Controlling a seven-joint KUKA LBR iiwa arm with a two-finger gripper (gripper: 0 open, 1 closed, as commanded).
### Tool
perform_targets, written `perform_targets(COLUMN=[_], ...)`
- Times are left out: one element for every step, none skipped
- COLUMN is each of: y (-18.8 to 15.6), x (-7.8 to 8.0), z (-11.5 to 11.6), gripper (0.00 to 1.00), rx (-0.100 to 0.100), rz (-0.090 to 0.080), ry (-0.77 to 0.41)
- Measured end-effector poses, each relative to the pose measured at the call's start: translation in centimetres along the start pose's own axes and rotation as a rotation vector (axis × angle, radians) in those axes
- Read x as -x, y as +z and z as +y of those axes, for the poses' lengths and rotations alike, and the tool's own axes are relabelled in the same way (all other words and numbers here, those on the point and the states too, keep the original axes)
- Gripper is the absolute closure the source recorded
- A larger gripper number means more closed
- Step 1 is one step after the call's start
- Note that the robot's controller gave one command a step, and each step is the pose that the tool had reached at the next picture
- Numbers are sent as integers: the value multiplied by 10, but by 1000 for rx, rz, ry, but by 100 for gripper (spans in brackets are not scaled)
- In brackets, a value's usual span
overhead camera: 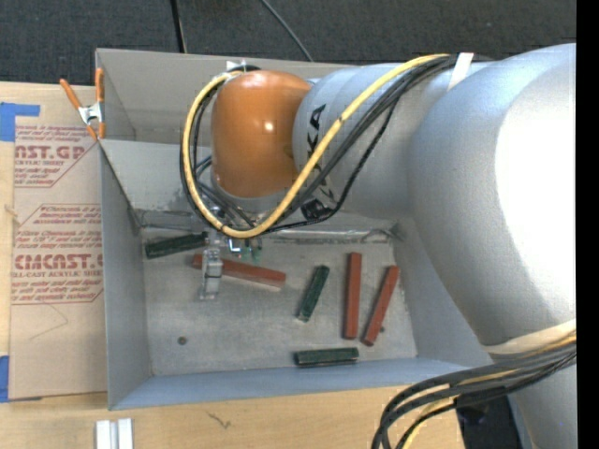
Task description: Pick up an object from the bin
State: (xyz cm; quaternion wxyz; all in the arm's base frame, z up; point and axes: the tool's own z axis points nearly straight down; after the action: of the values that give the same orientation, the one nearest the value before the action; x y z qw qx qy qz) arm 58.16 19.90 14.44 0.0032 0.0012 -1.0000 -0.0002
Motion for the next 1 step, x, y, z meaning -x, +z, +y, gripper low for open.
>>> perform_targets(y=[-5], x=[2], z=[-1], gripper=[0], rx=[1], rz=[-7], ry=[2])
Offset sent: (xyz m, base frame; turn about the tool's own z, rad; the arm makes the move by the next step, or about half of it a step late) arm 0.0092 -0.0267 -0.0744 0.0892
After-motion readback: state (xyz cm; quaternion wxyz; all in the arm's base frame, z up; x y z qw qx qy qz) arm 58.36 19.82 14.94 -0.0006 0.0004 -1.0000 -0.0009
